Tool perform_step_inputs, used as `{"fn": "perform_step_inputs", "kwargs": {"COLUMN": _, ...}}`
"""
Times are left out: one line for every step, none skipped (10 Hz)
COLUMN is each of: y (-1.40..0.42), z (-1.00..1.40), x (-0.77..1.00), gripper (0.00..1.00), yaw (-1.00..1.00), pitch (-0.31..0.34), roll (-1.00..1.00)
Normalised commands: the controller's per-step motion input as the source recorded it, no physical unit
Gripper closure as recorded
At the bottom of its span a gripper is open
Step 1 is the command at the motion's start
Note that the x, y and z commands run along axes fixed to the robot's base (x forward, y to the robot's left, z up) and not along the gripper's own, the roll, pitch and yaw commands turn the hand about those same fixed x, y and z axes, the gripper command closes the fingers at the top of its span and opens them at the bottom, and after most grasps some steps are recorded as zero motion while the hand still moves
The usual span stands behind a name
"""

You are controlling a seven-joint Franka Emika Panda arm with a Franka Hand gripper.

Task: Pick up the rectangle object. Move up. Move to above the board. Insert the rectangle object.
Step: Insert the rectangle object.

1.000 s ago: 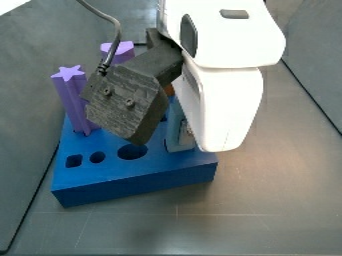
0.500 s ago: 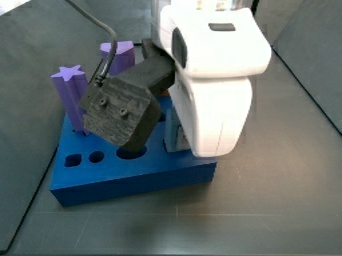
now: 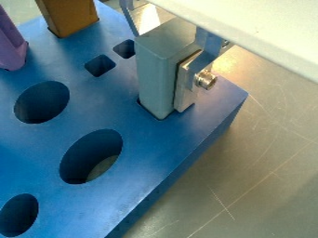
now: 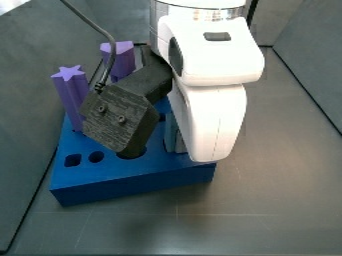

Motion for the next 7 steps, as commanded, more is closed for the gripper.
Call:
{"fn": "perform_step_inputs", "kwargs": {"y": 0.26, "z": -0.31, "x": 0.30, "gripper": 1.00, "yaw": -0.25, "pitch": -0.083, "roll": -0.65}}
{"fn": "perform_step_inputs", "kwargs": {"y": 0.00, "z": -0.03, "x": 0.00, "gripper": 1.00, "yaw": 0.00, "pitch": -0.034, "roll": -0.04}}
{"fn": "perform_step_inputs", "kwargs": {"y": -0.03, "z": 0.00, "x": 0.00, "gripper": 1.00, "yaw": 0.00, "pitch": 0.000, "roll": 0.01}}
{"fn": "perform_step_inputs", "kwargs": {"y": -0.01, "z": -0.14, "x": 0.00, "gripper": 1.00, "yaw": 0.00, "pitch": -0.160, "roll": 0.00}}
{"fn": "perform_step_inputs", "kwargs": {"y": -0.03, "z": -0.06, "x": 0.00, "gripper": 1.00, "yaw": 0.00, "pitch": -0.140, "roll": 0.00}}
{"fn": "perform_step_inputs", "kwargs": {"y": 0.00, "z": -0.01, "x": 0.00, "gripper": 1.00, "yaw": 0.00, "pitch": -0.040, "roll": -0.02}}
{"fn": "perform_step_inputs", "kwargs": {"y": -0.08, "z": -0.03, "x": 0.00, "gripper": 1.00, "yaw": 0.01, "pitch": 0.000, "roll": 0.07}}
